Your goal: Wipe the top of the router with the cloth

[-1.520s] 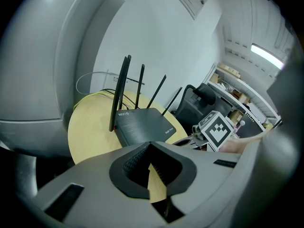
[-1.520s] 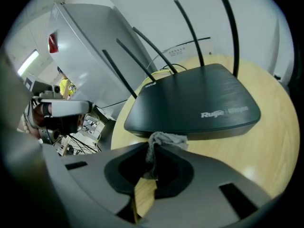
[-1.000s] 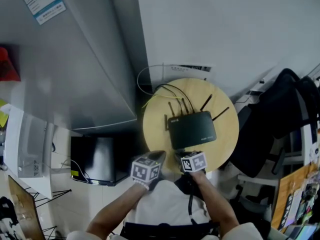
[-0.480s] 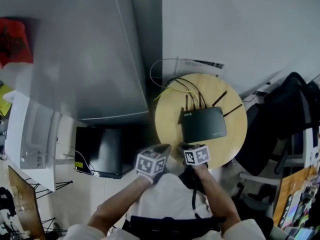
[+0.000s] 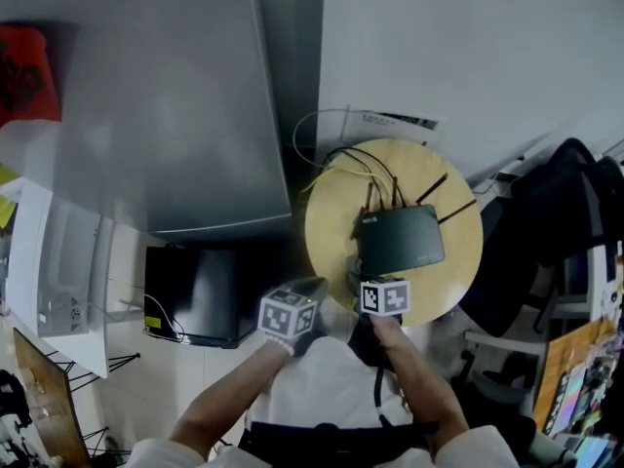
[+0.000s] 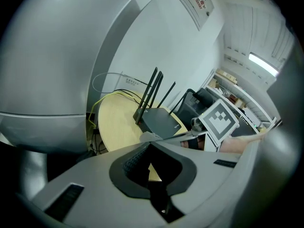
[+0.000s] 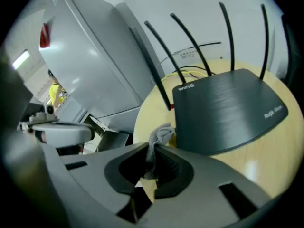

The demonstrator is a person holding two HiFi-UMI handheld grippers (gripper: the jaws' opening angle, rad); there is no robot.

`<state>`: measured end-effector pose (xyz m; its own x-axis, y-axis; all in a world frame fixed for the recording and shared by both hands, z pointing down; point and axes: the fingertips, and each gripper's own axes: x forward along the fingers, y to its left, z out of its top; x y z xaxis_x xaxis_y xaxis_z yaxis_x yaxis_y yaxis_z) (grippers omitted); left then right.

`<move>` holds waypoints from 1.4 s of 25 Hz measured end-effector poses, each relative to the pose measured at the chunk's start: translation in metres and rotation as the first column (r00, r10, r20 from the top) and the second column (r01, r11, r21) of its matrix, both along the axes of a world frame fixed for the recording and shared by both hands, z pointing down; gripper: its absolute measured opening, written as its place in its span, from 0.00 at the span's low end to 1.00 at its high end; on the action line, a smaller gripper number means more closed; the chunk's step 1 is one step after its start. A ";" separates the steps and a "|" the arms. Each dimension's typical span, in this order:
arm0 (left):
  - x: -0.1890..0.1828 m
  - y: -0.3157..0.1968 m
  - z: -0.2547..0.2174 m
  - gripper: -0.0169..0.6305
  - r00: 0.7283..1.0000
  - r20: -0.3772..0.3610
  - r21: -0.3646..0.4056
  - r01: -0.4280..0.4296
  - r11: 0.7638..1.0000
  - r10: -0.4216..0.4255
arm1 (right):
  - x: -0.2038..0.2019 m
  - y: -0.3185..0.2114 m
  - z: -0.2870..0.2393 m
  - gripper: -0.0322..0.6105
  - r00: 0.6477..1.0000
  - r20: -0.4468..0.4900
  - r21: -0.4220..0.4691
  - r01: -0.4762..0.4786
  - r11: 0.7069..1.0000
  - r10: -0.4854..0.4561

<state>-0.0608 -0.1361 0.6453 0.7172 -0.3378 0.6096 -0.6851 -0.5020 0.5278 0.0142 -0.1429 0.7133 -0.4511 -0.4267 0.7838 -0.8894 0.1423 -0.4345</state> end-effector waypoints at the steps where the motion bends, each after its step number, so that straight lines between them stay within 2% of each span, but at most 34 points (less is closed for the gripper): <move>1: -0.002 -0.001 0.001 0.02 1.000 0.000 -0.004 0.004 1.000 -0.004 | 0.002 -0.006 0.000 0.11 1.000 -0.013 -0.001 -0.024 1.000 0.024; 5: -0.010 0.000 0.004 0.02 1.000 -0.005 -0.019 0.029 0.999 -0.029 | 0.006 -0.023 0.004 0.11 0.994 -0.075 -0.014 -0.075 0.997 0.074; 9: -0.018 0.000 0.005 0.02 0.999 -0.016 -0.022 0.051 0.998 -0.052 | 0.008 -0.044 0.008 0.11 0.986 -0.099 -0.039 -0.142 0.989 0.138; 14: -0.031 0.001 0.007 0.02 0.997 -0.003 -0.028 0.074 0.997 -0.074 | 0.008 -0.055 0.009 0.11 0.982 -0.123 -0.045 -0.152 0.987 0.145; 21: -0.027 0.003 0.004 0.02 0.998 -0.031 -0.019 0.057 0.998 -0.057 | 0.014 -0.012 0.009 0.11 0.987 -0.120 -0.077 -0.118 0.990 0.109; 25: -0.015 0.007 0.004 0.02 0.999 -0.033 -0.021 0.021 1.000 -0.022 | 0.024 0.013 0.012 0.11 0.985 -0.155 -0.086 -0.089 0.992 0.075; 35: 0.013 0.016 -0.012 0.02 0.997 -0.057 0.009 -0.042 0.999 0.042 | 0.054 0.049 0.018 0.11 0.980 -0.176 -0.104 -0.109 0.989 0.090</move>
